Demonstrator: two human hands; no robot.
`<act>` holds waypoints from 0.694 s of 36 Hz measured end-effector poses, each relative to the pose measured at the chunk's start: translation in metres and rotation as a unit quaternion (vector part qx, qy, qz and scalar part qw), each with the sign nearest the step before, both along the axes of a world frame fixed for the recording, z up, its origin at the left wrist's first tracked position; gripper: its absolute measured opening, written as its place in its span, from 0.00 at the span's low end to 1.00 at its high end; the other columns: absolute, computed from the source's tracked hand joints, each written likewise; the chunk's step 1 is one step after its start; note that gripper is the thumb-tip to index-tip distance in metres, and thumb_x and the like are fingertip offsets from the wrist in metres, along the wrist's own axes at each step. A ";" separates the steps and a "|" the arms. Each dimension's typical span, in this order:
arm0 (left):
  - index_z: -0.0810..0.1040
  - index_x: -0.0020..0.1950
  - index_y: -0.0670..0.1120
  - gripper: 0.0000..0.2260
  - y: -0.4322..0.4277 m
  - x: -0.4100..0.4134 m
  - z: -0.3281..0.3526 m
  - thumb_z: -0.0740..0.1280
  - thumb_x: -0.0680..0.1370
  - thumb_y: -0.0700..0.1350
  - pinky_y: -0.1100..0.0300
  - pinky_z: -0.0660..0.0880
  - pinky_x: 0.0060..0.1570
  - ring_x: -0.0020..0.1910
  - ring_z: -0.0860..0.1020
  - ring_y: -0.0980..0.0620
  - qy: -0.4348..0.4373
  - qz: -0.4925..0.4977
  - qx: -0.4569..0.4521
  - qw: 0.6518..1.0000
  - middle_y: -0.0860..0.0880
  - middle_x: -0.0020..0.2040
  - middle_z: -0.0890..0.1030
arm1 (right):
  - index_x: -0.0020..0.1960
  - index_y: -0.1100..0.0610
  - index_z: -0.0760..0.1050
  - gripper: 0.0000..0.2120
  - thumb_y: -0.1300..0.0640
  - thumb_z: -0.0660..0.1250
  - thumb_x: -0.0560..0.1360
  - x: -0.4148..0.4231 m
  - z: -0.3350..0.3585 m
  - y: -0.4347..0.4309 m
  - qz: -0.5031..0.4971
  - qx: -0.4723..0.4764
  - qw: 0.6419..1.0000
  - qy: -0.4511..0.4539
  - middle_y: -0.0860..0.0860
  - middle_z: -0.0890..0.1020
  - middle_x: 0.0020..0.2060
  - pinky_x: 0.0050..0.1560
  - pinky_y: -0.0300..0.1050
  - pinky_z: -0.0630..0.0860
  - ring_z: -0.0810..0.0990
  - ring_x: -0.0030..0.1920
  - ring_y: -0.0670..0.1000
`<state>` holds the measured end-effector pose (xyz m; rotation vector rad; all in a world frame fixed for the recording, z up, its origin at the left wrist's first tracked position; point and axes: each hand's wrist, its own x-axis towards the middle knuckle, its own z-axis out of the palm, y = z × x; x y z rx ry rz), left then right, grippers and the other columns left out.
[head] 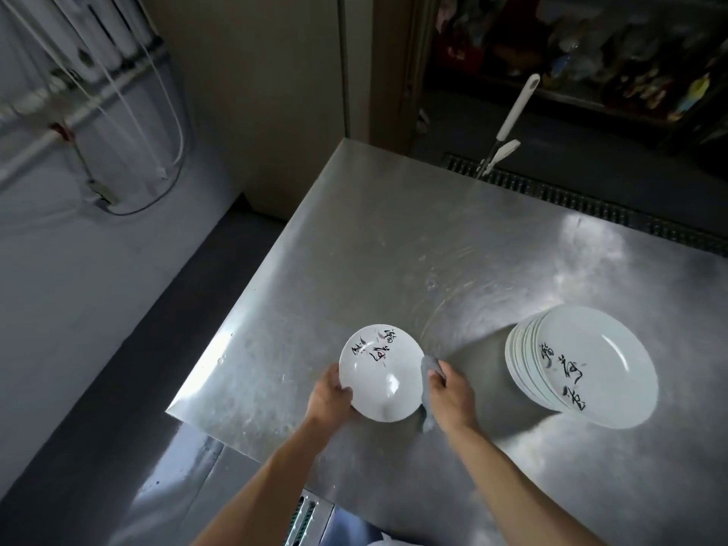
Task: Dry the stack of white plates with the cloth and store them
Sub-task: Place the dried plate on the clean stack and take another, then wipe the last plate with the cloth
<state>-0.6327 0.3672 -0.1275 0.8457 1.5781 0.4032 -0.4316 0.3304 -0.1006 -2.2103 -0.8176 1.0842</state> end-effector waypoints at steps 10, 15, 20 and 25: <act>0.76 0.57 0.53 0.21 -0.037 0.049 0.010 0.62 0.66 0.40 0.34 0.82 0.46 0.53 0.84 0.36 -0.079 -0.067 -0.039 0.994 0.38 0.54 0.84 | 0.68 0.51 0.74 0.20 0.61 0.64 0.78 0.028 0.001 -0.045 -0.018 0.018 1.000 0.002 0.53 0.82 0.56 0.53 0.59 0.81 0.80 0.48 0.54; 0.79 0.59 0.54 0.21 -0.061 0.084 0.015 0.63 0.71 0.36 0.36 0.83 0.47 0.44 0.85 0.44 -0.110 -0.106 -0.072 0.986 0.41 0.48 0.85 | 0.74 0.58 0.70 0.25 0.69 0.61 0.78 0.036 -0.013 -0.084 0.128 0.038 0.989 -0.065 0.52 0.72 0.73 0.76 0.45 0.61 0.66 0.75 0.53; 0.83 0.44 0.68 0.23 -0.073 0.105 0.019 0.61 0.65 0.40 0.36 0.83 0.44 0.44 0.86 0.40 -0.086 -0.128 -0.060 0.986 0.43 0.45 0.86 | 0.80 0.57 0.57 0.31 0.70 0.58 0.79 0.052 -0.023 -0.115 0.233 0.033 0.968 -0.089 0.49 0.53 0.80 0.79 0.39 0.48 0.50 0.81 0.49; 0.86 0.49 0.58 0.16 -0.072 0.115 0.035 0.66 0.71 0.39 0.34 0.82 0.49 0.46 0.86 0.41 -0.087 -0.167 -0.064 0.980 0.41 0.48 0.87 | 0.76 0.60 0.67 0.26 0.67 0.61 0.79 0.068 -0.014 -0.141 0.357 0.153 0.914 -0.118 0.48 0.62 0.78 0.79 0.41 0.54 0.57 0.79 0.47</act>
